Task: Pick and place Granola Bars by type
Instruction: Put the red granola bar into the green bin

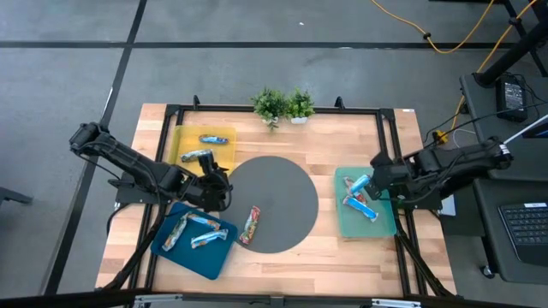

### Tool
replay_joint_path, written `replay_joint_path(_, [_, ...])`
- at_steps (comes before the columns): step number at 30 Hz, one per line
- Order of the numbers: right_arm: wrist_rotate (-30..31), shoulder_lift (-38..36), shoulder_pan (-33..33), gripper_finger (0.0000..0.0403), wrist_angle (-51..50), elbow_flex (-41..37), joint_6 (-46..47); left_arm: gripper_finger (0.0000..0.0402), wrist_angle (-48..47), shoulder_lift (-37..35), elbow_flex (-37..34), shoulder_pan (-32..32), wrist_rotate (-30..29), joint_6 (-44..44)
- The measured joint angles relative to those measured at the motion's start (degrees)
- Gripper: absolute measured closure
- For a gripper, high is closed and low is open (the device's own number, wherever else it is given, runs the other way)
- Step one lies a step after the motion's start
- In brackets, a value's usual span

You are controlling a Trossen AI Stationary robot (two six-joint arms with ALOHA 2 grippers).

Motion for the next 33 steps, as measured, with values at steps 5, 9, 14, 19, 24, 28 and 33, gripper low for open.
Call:
replay_joint_path(5, [-0.43, 0.05, 0.0, 0.0392, 1.76, -1.83, -0.02, 0.016, -0.01, 0.0, 0.0, -1.42, -0.11, -0.45])
replay_joint_path(9, [-0.23, 0.05, 0.0, 0.0392, 1.71, -1.83, 0.05, 0.016, -0.02, 0.0, 0.0, -1.66, -0.12, -0.5])
replay_joint_path(14, [-0.26, 0.05, 0.0, 0.0391, 2.06, -1.83, 0.04, 0.0161, -0.02, 0.0, 0.0, -1.64, -0.31, -0.6])
replay_joint_path(19, [-0.26, 0.05, 0.0, 0.0365, 2.28, -1.83, -0.04, 0.0161, -0.01, 0.0, 0.0, -1.64, -0.31, -1.06])
replay_joint_path(24, [-1.28, 0.05, 0.0, 0.0302, 4.14, -1.83, -0.41, 0.0161, 0.0, 0.0, 0.0, -1.64, -0.31, -1.45])
replay_joint_path(28, [-1.3, 0.05, 0.0, 0.026, 8.4, -1.83, -4.48, 0.0161, -0.01, 0.0, 0.0, -1.64, -0.31, -1.45])
replay_joint_path(33, [-1.26, 1.47, 0.0, 0.0245, 22.88, -1.83, -17.69, 0.0161, 0.0, 0.0, 0.0, -1.64, -1.06, -1.43])
